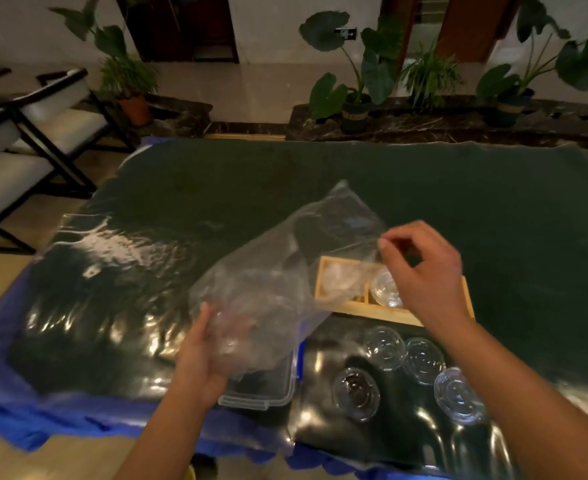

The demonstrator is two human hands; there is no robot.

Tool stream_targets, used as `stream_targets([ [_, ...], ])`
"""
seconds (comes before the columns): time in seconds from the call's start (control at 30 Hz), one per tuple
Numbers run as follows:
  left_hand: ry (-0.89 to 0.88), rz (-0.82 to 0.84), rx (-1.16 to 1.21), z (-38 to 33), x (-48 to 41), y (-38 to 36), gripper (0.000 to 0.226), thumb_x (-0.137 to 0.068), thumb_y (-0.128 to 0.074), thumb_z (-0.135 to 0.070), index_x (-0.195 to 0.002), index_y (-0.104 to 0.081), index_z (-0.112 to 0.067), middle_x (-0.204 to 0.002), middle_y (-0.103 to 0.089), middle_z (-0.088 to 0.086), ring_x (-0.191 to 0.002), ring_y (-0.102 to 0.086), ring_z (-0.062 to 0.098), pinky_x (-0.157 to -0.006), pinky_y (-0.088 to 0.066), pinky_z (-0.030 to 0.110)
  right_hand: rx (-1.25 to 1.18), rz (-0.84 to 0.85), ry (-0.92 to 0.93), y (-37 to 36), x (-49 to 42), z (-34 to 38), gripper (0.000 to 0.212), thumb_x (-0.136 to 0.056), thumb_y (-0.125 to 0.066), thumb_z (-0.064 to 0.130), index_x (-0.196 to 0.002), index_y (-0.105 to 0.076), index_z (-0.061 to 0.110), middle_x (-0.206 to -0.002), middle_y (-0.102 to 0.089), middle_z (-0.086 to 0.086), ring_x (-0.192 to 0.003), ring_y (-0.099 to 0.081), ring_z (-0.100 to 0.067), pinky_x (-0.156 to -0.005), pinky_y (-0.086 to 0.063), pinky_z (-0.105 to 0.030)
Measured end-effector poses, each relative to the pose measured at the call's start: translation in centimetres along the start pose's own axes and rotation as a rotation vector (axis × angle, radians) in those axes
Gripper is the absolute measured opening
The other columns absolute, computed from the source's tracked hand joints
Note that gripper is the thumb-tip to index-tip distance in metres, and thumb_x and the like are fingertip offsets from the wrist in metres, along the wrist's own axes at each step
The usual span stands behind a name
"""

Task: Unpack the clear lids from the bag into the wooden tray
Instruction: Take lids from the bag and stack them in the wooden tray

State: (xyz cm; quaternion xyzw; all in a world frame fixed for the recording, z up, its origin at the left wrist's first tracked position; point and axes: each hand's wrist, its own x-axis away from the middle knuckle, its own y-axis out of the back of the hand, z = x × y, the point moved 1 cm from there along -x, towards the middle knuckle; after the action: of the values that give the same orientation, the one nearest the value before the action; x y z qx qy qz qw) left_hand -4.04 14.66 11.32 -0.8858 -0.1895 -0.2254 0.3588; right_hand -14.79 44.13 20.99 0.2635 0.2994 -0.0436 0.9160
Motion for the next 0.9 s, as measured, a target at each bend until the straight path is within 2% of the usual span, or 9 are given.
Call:
stream_targets([
  [0.13, -0.034, 0.056, -0.018, -0.9, 1.1, -2.3, 0.057, -0.092, -0.058, -0.047, -0.138, -0.06, -0.013, -0.119, -0.068, 0.018, -0.095, -0.071, 0.031, -0.081, -0.06, 0.048, 0.137, 0.501, 0.011, -0.3, -1.9, 5.6, 0.015, -0.091, -0.068, 0.014, -0.102, -0.078, 0.016, -0.099, -0.077, 0.002, -0.095, -0.069, -0.014, -0.085, -0.05, -0.024],
  [0.23, -0.09, 0.081, -0.08, -1.6, 1.9, -3.3, 0.051, -0.086, -0.06, -0.046, -0.127, -0.066, -0.015, -0.103, -0.07, 0.014, -0.086, -0.07, 0.03, -0.076, -0.06, 0.046, 0.264, 0.453, 0.076, 0.0, -2.6, 7.3, 0.018, -0.093, -0.065, 0.013, -0.105, -0.079, 0.015, -0.106, -0.078, -0.001, -0.1, -0.071, -0.02, -0.089, -0.055, -0.036],
  [0.3, -0.111, 0.088, -0.104, -1.9, 2.5, -3.5, 0.056, -0.087, -0.059, -0.046, -0.13, -0.064, -0.012, -0.107, -0.068, 0.017, -0.094, -0.067, 0.036, -0.086, -0.055, 0.052, 0.262, 0.582, 0.047, -0.2, -2.4, 7.9, 0.019, -0.092, -0.067, 0.017, -0.106, -0.078, 0.023, -0.099, -0.078, 0.004, -0.089, -0.072, -0.009, -0.08, -0.057, -0.029],
  [0.37, -0.113, 0.064, -0.125, -1.9, 2.9, -3.7, 0.061, -0.088, -0.06, -0.045, -0.136, -0.06, -0.008, -0.113, -0.065, 0.021, -0.103, -0.062, 0.04, -0.095, -0.049, 0.057, 0.286, 0.929, 0.0, -1.5, -1.3, 8.3, 0.023, -0.092, -0.068, 0.029, -0.115, -0.073, 0.033, -0.094, -0.074, 0.016, -0.073, -0.065, 0.008, -0.063, -0.048, -0.01],
  [0.47, -0.096, 0.011, -0.197, -1.4, 3.4, -4.3, 0.05, -0.1, -0.056, -0.041, -0.137, -0.06, -0.008, -0.115, -0.065, 0.021, -0.106, -0.06, 0.039, -0.093, -0.045, 0.056, 0.297, 1.224, 0.082, -4.1, 0.9, 9.4, 0.048, -0.084, -0.062, 0.062, -0.129, -0.055, 0.049, -0.102, -0.053, 0.031, -0.081, -0.052, 0.013, -0.071, -0.04, -0.008],
  [0.57, -0.109, -0.014, -0.216, -0.9, 3.9, -4.6, 0.04, -0.102, -0.055, -0.036, -0.124, -0.068, -0.005, -0.111, -0.069, 0.023, -0.094, -0.069, 0.038, -0.085, -0.055, 0.051, 0.287, 1.257, 0.184, -6.5, 3.4, 10.3, 0.062, -0.083, -0.069, 0.056, -0.139, -0.049, 0.039, -0.099, -0.053, 0.024, -0.076, -0.052, 0.009, -0.07, -0.038, -0.001],
  [0.7, -0.111, -0.039, -0.272, -0.7, 4.4, -3.8, 0.037, -0.102, -0.057, -0.038, -0.121, -0.071, -0.01, -0.106, -0.078, 0.017, -0.089, -0.077, 0.033, -0.074, -0.064, 0.048, 0.16, 1.174, -0.042, -6.7, 5.3, 10.0, 0.035, -0.094, -0.066, 0.024, -0.126, -0.063, 0.011, -0.111, -0.069, -0.007, -0.101, -0.065, -0.022, -0.075, -0.043, -0.007],
  [0.8, -0.105, -0.045, -0.25, -1.1, 5.0, -3.0, 0.037, -0.101, -0.056, -0.043, -0.116, -0.069, -0.012, -0.092, -0.078, 0.011, -0.07, -0.076, 0.022, -0.052, -0.058, 0.034, -0.024, 1.116, -0.186, -5.3, 5.8, 9.7, 0.021, -0.096, -0.064, 0.021, -0.113, -0.068, 0.009, -0.104, -0.069, -0.002, -0.098, -0.067, -0.016, -0.082, -0.053, -0.017],
  [0.9, -0.098, -0.03, -0.259, -0.9, 5.4, -2.9, 0.034, -0.102, -0.053, -0.044, -0.11, -0.07, -0.016, -0.087, -0.078, 0.007, -0.066, -0.076, 0.019, -0.049, -0.057, 0.031, -0.063, 1.075, -0.287, -4.9, 6.9, 9.6, 0.032, -0.099, -0.059, 0.022, -0.125, -0.061, 0.003, -0.113, -0.062, -0.001, -0.109, -0.061, -0.017, -0.085, -0.048, -0.012],
])
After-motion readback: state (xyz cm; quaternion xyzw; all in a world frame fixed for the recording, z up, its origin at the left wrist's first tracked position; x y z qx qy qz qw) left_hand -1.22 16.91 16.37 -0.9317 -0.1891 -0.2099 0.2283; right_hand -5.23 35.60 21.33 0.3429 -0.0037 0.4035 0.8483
